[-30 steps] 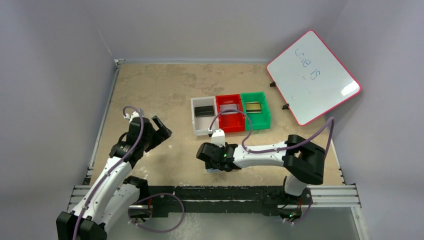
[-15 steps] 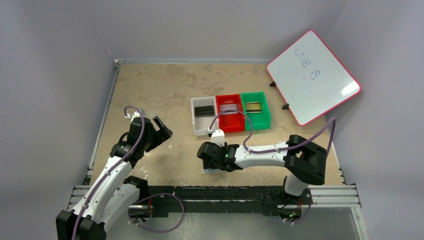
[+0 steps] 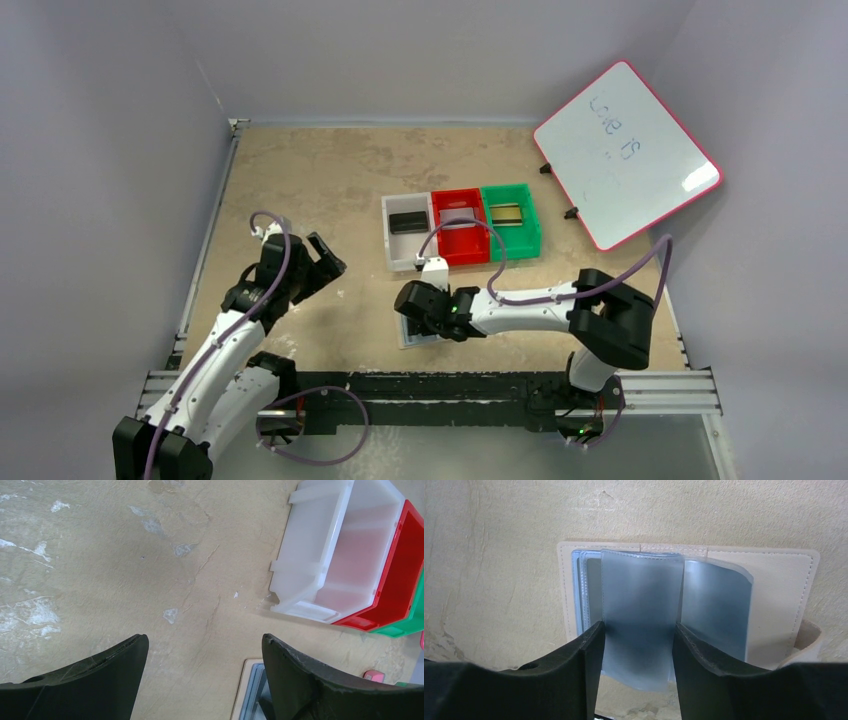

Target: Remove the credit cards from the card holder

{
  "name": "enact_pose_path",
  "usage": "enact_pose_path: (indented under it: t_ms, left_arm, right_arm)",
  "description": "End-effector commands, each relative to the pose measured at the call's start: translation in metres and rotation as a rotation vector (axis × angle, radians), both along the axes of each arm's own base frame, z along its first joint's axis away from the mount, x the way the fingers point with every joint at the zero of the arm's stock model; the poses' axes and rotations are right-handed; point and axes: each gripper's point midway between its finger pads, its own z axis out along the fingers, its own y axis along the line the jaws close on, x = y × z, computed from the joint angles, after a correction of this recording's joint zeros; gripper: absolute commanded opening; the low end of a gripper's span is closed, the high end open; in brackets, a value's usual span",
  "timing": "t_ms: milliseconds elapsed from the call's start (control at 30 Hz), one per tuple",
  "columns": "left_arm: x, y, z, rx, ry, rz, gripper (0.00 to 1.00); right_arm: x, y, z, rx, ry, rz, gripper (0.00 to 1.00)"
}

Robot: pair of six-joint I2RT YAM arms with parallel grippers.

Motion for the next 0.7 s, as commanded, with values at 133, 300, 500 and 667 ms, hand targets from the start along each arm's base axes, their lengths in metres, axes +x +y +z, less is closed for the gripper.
enact_pose_path:
  t_ms: [133, 300, 500, 667]
  left_arm:
    - [0.009, -0.007, 0.012, -0.017, -0.05, -0.025, 0.83]
    - [0.009, -0.012, 0.014, -0.034, -0.06, -0.051, 0.83]
    - [0.007, -0.034, 0.02, -0.105, -0.093, -0.162, 0.83]
    - [0.005, -0.062, 0.036, -0.192, -0.161, -0.261, 0.82]
  right_arm:
    - [0.006, -0.001, 0.008, 0.024, -0.016, -0.022, 0.48]
    - [0.009, 0.003, 0.014, 0.128, 0.007, -0.02, 0.44]
    - [0.019, 0.004, 0.024, 0.288, 0.043, -0.011, 0.4]
    - [0.021, 0.006, 0.034, 0.455, 0.071, 0.003, 0.38]
